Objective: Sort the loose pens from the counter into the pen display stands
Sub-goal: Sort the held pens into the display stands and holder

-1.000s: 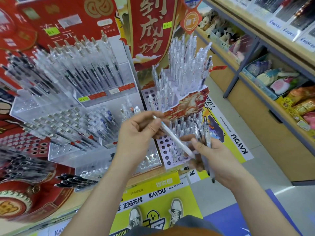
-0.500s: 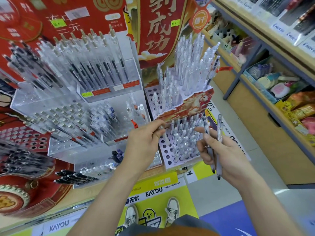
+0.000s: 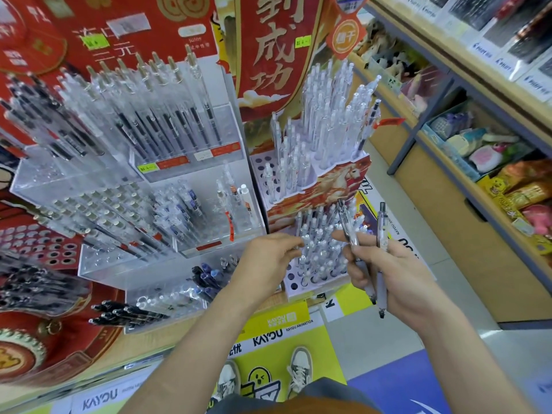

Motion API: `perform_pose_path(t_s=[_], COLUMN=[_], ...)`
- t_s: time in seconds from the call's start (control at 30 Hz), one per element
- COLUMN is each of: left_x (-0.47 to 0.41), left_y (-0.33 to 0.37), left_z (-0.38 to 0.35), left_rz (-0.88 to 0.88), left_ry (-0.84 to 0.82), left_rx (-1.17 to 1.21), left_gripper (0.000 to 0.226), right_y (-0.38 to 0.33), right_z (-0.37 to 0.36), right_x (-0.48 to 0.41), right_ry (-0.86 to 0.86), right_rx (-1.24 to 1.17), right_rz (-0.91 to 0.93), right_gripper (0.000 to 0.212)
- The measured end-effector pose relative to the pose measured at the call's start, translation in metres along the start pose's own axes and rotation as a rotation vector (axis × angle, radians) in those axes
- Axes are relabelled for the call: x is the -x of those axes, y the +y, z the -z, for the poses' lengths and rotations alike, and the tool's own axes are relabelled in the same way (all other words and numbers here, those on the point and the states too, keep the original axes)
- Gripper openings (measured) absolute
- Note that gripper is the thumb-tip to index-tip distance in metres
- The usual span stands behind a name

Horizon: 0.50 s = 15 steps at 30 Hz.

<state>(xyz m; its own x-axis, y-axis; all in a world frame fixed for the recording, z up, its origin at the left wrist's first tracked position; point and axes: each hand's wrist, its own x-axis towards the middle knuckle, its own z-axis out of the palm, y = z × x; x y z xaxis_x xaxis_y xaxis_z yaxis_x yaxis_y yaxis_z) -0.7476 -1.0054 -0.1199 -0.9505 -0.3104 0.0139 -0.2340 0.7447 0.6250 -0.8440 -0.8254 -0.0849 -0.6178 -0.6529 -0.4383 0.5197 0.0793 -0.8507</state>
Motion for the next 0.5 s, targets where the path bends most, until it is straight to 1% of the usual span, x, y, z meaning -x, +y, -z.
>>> perform_pose_path(t_s=[0.1, 0.2, 0.23, 0.33, 0.43, 0.5], left_x=[-0.005, -0.007, -0.007, -0.009, -0.014, -0.016], left_y=[-0.003, -0.006, -0.005, 0.001, 0.002, 0.001], left_z=[0.001, 0.002, 0.003, 0.003, 0.002, 0.003], left_rz=[-0.023, -0.031, -0.034, -0.030, -0.072, -0.091], left_ry=[-0.068, -0.116, -0.121, -0.150, -0.175, -0.179], left_rx=[-0.066, -0.097, -0.113, -0.179, -0.277, -0.291], left_gripper=[0.029, 0.041, 0.043, 0.038, 0.029, 0.026], right_y=[-0.002, -0.004, -0.004, -0.005, -0.007, -0.007], right_z=[-0.001, -0.002, -0.003, -0.004, -0.007, -0.008], right_x=[0.001, 0.001, 0.001, 0.002, 0.004, 0.005], right_ry=[-0.029, -0.009, 0.013, 0.058, 0.035, 0.007], right_rx=[0.032, -0.029, -0.048, -0.085, -0.098, -0.092], right_rz=[0.026, 0.025, 0.021, 0.006, 0.007, 0.016], right_gripper=[0.027, 0.034, 0.034, 0.022, 0.020, 0.021])
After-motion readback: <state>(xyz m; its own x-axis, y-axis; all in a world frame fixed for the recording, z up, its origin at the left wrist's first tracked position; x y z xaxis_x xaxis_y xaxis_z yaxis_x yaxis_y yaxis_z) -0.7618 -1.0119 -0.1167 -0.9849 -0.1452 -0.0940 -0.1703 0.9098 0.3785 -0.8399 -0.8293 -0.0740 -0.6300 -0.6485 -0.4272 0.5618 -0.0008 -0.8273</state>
